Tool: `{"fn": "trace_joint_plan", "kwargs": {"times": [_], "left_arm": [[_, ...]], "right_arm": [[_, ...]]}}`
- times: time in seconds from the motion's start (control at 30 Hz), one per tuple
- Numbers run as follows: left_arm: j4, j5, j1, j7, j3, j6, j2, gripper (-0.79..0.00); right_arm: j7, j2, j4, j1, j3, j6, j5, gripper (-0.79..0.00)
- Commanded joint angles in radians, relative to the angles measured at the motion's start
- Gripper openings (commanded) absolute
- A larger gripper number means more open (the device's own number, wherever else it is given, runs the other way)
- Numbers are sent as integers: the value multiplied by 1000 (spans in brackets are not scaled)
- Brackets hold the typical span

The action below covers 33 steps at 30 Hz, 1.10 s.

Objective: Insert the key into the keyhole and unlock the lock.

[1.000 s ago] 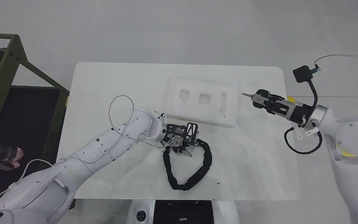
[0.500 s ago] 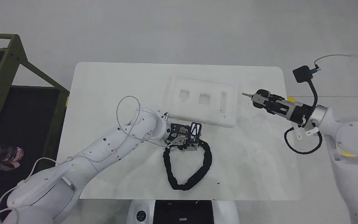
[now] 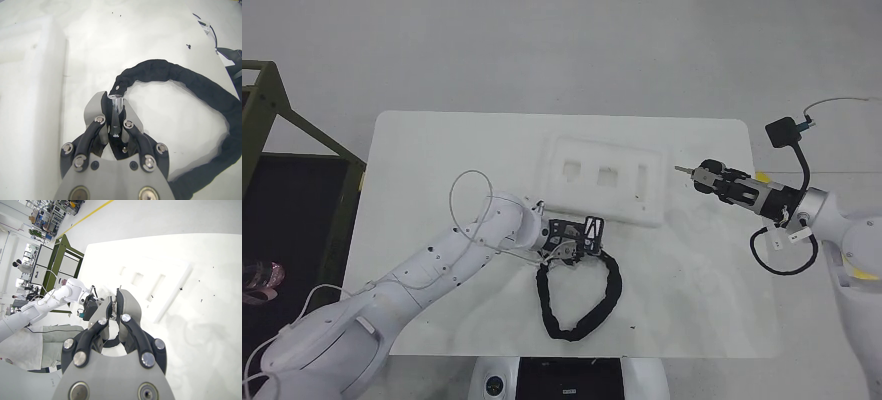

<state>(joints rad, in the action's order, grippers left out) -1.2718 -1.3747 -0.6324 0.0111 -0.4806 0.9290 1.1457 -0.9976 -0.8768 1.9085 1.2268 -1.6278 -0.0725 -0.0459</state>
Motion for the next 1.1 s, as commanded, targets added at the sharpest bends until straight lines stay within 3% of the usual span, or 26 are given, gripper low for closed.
{"fn": "trace_joint_plan", "kwargs": {"times": [0.0,0.17,0.4,0.63,0.8,1.07], "left_arm": [[-17,1,-4,-21,-15,-1,-3,-785],[-63,1,-23,-85,-71,-9,-19,-785],[-121,-27,-57,-279,-155,17,-46,-785],[-81,-95,-62,-414,-198,-20,-52,-785],[-49,-93,-66,-438,-208,-70,-44,-785],[-51,-85,-79,-385,-206,-149,-26,-785]], "right_arm": [[0,0,0,0,0,0,0,-785],[0,0,0,0,0,0,0,-785],[-3,1,23,7,11,-23,-20,-785],[-53,5,110,9,49,-24,-39,-785],[-105,7,188,3,87,34,-50,-785],[-124,4,234,-23,203,188,-130,-785]]}}
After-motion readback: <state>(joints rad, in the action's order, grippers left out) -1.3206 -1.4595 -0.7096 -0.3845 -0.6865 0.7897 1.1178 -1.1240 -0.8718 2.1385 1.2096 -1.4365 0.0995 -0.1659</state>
